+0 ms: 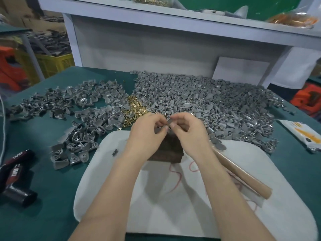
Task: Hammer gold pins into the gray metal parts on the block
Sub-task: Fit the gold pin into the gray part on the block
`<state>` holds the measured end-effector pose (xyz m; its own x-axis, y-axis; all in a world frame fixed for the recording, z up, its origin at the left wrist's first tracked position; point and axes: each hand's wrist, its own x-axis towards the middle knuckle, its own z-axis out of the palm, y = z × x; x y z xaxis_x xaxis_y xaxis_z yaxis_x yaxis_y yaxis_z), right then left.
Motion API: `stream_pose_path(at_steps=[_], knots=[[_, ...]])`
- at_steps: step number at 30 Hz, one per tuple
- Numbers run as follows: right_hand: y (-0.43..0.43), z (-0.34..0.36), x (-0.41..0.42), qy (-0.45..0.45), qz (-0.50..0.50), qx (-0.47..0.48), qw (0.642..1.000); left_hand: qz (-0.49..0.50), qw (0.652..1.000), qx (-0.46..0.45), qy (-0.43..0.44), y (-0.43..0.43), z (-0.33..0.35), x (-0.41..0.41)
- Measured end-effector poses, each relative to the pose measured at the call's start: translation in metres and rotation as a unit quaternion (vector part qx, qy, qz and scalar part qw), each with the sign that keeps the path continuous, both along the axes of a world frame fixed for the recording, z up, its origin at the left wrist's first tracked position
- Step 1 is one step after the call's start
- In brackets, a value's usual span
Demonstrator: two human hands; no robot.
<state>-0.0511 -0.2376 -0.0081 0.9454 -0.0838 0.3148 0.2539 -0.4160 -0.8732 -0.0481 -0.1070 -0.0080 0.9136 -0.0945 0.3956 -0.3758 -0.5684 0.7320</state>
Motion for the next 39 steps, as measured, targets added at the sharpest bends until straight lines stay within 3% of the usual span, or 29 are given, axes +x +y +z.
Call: stream_pose_path(at_steps=[10, 12, 17, 25, 39], knots=[[-0.003, 0.0, 0.003, 0.027, 0.025, 0.088, 0.995, 0.004, 0.999, 0.022, -0.045, -0.002, 0.005, -0.003], [-0.005, -0.001, 0.005, 0.013, 0.006, 0.061, 0.998, 0.023, 0.999, 0.03, -0.014, 0.003, 0.005, -0.001], [-0.004, -0.005, 0.005, -0.015, -0.032, -0.112, 0.993, 0.062, 0.988, 0.107, 0.088, 0.013, 0.002, 0.001], [-0.001, -0.004, 0.004, -0.018, -0.005, -0.207, 0.978, 0.069, 0.983, 0.154, 0.072, 0.009, -0.001, 0.002], [0.007, 0.0, 0.001, -0.058, -0.006, -0.3, 0.952, 0.061, 0.986, 0.141, 0.059, 0.005, 0.001, 0.001]])
